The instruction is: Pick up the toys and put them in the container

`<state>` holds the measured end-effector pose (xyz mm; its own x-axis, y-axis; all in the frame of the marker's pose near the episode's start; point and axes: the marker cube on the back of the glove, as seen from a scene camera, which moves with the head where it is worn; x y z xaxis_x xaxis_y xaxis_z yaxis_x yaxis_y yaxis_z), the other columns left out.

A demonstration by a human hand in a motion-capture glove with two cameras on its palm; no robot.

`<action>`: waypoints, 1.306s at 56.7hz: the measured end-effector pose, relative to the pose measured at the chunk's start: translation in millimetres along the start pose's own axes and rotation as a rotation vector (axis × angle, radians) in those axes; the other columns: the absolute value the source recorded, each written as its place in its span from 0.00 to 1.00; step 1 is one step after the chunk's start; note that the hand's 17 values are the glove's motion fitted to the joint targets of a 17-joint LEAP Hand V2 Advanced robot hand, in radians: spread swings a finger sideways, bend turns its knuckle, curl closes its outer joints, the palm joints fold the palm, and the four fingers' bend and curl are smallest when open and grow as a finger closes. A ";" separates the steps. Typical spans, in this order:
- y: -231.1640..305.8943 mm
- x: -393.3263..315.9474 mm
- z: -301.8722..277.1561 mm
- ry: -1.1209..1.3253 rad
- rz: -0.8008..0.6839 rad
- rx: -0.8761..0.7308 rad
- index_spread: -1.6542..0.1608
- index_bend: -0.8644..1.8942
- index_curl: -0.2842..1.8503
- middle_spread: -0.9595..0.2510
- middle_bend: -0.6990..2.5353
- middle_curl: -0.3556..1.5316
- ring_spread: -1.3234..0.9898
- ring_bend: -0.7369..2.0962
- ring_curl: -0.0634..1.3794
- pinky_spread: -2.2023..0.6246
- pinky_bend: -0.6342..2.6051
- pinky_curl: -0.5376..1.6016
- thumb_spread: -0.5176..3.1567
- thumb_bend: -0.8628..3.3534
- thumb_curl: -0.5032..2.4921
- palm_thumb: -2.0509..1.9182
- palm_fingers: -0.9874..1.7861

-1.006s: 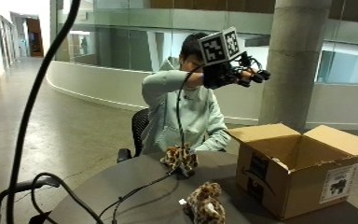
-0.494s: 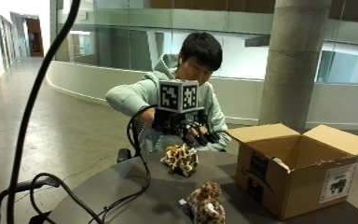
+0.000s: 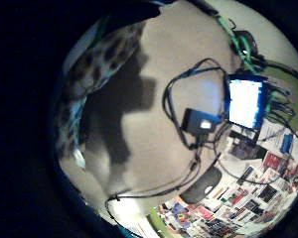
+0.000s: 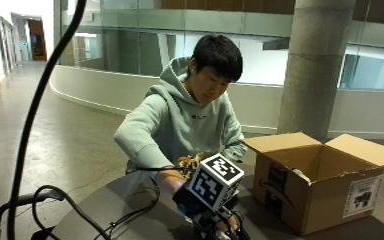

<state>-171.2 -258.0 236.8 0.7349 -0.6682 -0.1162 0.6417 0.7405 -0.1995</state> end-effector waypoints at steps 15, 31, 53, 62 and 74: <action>-8.2 2.8 14.2 -0.187 0.040 0.284 0.80 0.59 0.40 0.66 0.37 0.39 0.50 0.38 0.13 0.70 0.46 0.43 0.45 0.27 0.31 0.67 0.65; 38.4 -23.2 23.3 -0.196 0.163 0.435 0.83 0.64 0.48 0.61 0.46 0.49 0.41 0.54 0.28 0.66 0.47 0.47 0.31 0.26 0.38 0.71 0.76; 137.6 -65.6 -18.9 -0.239 0.304 0.207 0.84 0.68 0.56 0.59 0.51 0.57 0.38 0.60 0.38 0.65 0.52 0.51 0.26 0.25 0.43 0.70 0.69; 167.3 -99.4 -106.8 -0.155 0.280 0.220 0.84 0.69 0.58 0.57 0.51 0.60 0.37 0.61 0.41 0.65 0.55 0.53 0.27 0.24 0.44 0.70 0.66; 167.8 -166.9 -226.1 -0.090 0.211 0.434 0.84 0.69 0.61 0.56 0.52 0.63 0.37 0.62 0.45 0.65 0.57 0.53 0.29 0.24 0.46 0.70 0.64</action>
<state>-235.8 -38.5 2.7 0.8626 -0.5055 -0.0216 0.4947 0.8337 0.2455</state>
